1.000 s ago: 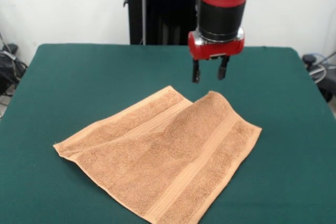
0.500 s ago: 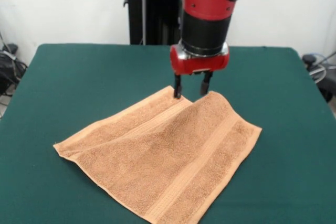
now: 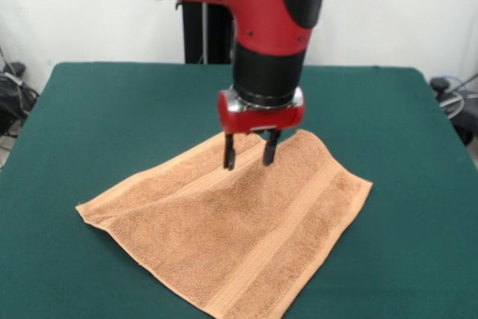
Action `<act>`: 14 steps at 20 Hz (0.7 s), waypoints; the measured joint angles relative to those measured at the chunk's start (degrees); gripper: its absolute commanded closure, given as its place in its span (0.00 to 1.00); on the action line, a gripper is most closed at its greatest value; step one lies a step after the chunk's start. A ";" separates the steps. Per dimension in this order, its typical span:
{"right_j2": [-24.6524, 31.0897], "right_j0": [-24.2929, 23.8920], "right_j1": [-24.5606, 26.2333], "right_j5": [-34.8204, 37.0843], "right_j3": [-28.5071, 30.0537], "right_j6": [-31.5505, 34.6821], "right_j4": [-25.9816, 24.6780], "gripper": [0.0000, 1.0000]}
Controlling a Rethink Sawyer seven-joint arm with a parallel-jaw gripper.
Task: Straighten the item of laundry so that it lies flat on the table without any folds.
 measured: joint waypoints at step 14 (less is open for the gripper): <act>3.48 -6.79 5.40 0.00 -3.09 0.00 -0.15 0.00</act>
